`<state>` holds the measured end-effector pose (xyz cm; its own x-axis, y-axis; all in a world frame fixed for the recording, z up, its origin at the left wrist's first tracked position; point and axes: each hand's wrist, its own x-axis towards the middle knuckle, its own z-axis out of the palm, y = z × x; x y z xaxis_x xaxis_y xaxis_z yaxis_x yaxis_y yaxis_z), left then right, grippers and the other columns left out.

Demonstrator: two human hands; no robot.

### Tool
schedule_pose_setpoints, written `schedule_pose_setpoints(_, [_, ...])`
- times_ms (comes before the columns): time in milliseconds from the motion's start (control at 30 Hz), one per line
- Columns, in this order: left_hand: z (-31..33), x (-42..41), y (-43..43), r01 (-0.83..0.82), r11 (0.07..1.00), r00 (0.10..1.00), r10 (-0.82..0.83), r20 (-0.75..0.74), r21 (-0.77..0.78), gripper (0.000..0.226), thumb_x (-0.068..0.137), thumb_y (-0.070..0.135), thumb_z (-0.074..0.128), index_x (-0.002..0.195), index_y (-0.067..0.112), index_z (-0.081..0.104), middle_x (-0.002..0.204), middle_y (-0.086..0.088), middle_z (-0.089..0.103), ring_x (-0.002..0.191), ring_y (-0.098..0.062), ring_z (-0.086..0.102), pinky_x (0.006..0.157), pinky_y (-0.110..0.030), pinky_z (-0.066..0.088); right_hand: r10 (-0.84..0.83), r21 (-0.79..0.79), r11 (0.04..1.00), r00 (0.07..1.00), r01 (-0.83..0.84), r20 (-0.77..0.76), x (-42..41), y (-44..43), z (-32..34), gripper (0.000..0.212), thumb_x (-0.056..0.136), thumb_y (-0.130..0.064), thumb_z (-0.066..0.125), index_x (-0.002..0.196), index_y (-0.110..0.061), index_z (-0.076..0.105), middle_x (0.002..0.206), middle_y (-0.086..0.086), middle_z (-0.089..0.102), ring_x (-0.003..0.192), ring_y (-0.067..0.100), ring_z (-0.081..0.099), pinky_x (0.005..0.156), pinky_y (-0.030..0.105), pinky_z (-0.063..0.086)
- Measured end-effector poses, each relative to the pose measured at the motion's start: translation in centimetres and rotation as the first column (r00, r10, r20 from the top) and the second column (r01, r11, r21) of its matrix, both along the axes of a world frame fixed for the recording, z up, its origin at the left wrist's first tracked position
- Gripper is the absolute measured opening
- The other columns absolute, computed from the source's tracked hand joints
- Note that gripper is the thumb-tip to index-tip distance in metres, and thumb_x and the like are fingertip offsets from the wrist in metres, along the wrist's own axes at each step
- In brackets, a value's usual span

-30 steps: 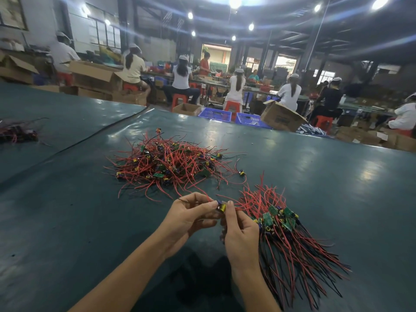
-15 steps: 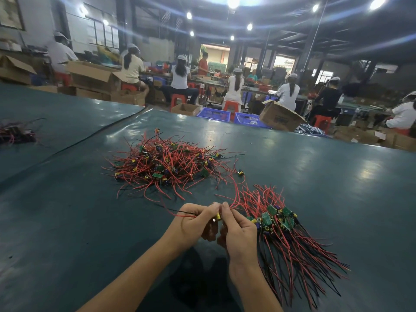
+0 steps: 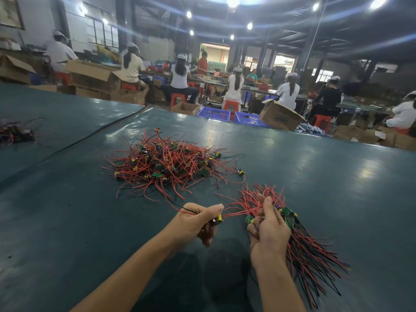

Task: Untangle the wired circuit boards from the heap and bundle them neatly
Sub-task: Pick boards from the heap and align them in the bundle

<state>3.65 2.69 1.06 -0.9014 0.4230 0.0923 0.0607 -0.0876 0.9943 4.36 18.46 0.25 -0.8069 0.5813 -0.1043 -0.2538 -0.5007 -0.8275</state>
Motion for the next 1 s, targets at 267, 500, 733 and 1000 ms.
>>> schedule_pose_setpoints(267, [-0.3,-0.4,0.4,-0.088,0.996,0.996,0.088,0.022,0.022,0.051,0.070,0.060,0.057,0.050,0.014,0.065,0.051,-0.008,0.059,0.043,-0.016,0.056,0.048,-0.023,0.047,0.333,0.265,0.892,0.928,-0.367,0.167,1.2,-3.7,-0.8,0.027,0.078,-0.042,0.072,0.072,-0.017,0.079,0.059,-0.001,0.064,0.052,0.011,0.057,0.050,0.025,0.049])
schedule_pose_setpoints(500, [-0.3,-0.2,0.2,-0.013,0.998,1.000,0.013,-0.010,-0.067,0.044,0.076,0.046,0.061,0.048,0.013,0.065,0.048,-0.005,0.058,0.041,-0.015,0.055,0.046,-0.023,0.046,0.250,0.218,0.934,0.953,-0.284,0.171,1.0,-3.6,-0.7,0.023,0.090,-0.029,0.066,0.075,-0.019,0.080,0.055,-0.005,0.061,0.053,0.011,0.054,0.052,0.028,0.049])
schedule_pose_setpoints(733, [0.1,0.0,-0.2,0.056,0.998,0.998,-0.056,0.008,-0.039,0.040,0.077,0.046,0.064,0.051,0.015,0.065,0.052,-0.008,0.059,0.043,-0.018,0.055,0.050,-0.025,0.047,0.060,-0.044,0.997,0.997,-0.058,0.050,0.3,0.2,0.0,0.021,0.094,-0.022,0.061,0.085,-0.008,0.074,0.052,-0.008,0.044,0.036,0.002,0.026,0.031,0.015,0.022])
schedule_pose_setpoints(1000, [-0.6,-0.8,-0.7,-0.034,0.999,0.997,0.034,0.066,-0.014,0.043,0.067,0.051,0.073,0.076,0.010,0.075,0.085,-0.015,0.075,0.065,-0.016,0.068,0.057,-0.021,0.051,-0.002,-0.002,1.000,1.000,0.002,-0.017,0.5,-0.2,0.2,0.030,0.095,-0.025,0.061,0.071,-0.016,0.076,0.052,-0.009,0.047,0.037,0.003,0.032,0.033,0.016,0.026])
